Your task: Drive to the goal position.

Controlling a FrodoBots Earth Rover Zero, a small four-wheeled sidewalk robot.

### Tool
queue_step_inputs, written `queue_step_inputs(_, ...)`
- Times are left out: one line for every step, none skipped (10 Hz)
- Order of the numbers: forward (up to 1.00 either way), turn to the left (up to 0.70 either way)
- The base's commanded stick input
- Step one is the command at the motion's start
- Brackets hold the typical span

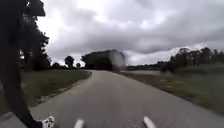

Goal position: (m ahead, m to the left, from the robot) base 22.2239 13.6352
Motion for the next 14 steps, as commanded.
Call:
queue_step_inputs(0.70,0.00)
queue_step_inputs(0.70,0.00)
queue_step_inputs(0.70,0.00)
queue_step_inputs(0.70,0.00)
queue_step_inputs(0.70,0.00)
queue_step_inputs(0.70,0.00)
queue_step_inputs(0.70,0.00)
queue_step_inputs(0.70,0.00)
queue_step_inputs(0.70,0.00)
queue_step_inputs(0.70,0.00)
queue_step_inputs(0.70,0.00)
queue_step_inputs(0.70,0.00)
queue_step_inputs(0.70,0.00)
queue_step_inputs(0.70,0.00)
